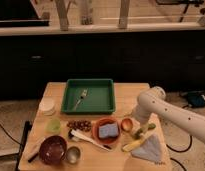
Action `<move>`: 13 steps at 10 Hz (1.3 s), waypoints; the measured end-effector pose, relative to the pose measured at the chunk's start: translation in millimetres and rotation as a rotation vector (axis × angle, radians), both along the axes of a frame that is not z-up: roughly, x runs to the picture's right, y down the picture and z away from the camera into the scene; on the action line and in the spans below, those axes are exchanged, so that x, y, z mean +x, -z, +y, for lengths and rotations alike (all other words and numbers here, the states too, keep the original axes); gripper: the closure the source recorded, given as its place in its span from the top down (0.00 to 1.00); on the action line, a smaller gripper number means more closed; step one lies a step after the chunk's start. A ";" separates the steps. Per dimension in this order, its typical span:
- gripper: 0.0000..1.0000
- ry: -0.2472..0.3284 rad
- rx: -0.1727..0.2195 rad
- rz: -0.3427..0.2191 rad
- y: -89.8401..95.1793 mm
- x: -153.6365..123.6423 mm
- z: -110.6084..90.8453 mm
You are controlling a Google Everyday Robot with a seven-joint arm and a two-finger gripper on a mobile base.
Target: Place apple in paper cup
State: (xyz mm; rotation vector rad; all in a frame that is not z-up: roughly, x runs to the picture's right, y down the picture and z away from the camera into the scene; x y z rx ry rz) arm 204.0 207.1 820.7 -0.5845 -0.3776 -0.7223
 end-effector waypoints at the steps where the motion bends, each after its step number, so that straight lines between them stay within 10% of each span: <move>1: 0.80 0.003 0.001 -0.010 0.5 -2.6 -1.0; 6: 0.79 0.033 -0.007 -0.069 1.6 -20.2 -3.8; 13: 0.10 0.034 -0.031 -0.091 -2.8 -30.4 -1.3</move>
